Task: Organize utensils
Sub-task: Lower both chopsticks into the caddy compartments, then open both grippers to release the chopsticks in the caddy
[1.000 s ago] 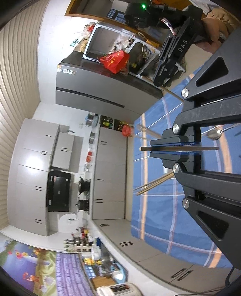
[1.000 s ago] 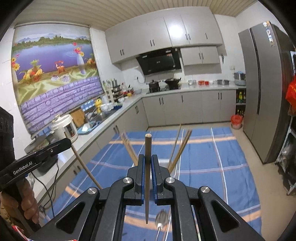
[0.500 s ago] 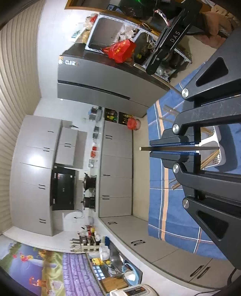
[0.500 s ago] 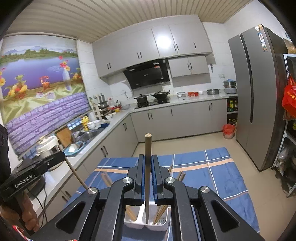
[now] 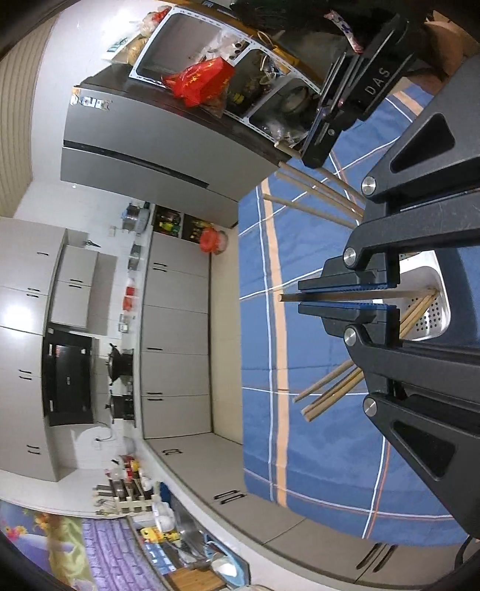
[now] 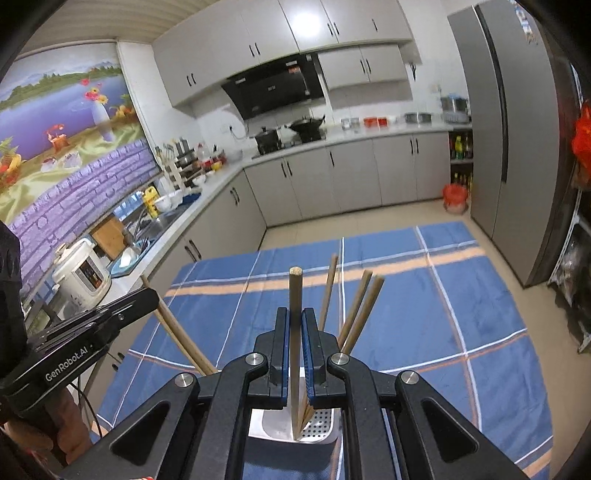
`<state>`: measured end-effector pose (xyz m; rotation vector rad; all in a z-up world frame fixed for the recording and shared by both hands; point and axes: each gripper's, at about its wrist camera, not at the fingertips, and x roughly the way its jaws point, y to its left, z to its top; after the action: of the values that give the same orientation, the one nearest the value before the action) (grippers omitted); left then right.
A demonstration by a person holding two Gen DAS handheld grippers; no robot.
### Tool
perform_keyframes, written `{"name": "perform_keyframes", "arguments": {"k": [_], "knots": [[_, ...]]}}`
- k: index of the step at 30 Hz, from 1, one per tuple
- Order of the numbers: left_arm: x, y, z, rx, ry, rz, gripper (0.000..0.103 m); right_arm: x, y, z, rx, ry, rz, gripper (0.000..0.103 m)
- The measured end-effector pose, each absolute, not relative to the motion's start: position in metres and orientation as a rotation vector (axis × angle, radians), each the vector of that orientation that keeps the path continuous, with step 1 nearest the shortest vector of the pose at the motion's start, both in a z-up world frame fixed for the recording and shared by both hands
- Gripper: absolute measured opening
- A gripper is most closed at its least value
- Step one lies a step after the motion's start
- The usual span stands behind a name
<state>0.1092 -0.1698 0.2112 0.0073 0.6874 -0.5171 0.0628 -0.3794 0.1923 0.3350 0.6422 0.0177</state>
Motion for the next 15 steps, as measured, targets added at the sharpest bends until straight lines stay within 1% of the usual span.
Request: {"name": "perform_keyframes", "arguments": {"k": [4,15], "knots": [[0.113,-0.172,0.201,0.001,0.706,-0.524,0.004,0.07,-0.384,0.183,0.344,0.661,0.023,0.007],[0.114,-0.174,0.195,-0.02,0.72,-0.539,0.004,0.074,-0.394,0.172,0.359,0.673,0.02,0.008]]}}
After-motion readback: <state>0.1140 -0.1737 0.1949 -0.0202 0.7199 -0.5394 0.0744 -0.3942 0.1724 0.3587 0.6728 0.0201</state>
